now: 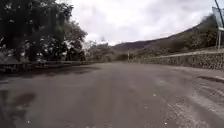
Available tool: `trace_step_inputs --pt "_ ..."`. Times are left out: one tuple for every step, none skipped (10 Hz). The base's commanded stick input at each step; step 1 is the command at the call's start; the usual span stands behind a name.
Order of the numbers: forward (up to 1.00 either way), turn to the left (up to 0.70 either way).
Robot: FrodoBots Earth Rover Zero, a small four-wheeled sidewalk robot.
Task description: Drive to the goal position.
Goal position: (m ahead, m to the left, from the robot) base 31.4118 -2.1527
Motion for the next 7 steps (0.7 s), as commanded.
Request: trace_step_inputs --pt "0.7 0.0" --pt "0.7 0.0" --pt "0.7 0.0" --pt "0.7 0.0" --pt "0.7 0.0" --pt "0.7 0.0" --pt "0.7 0.0"
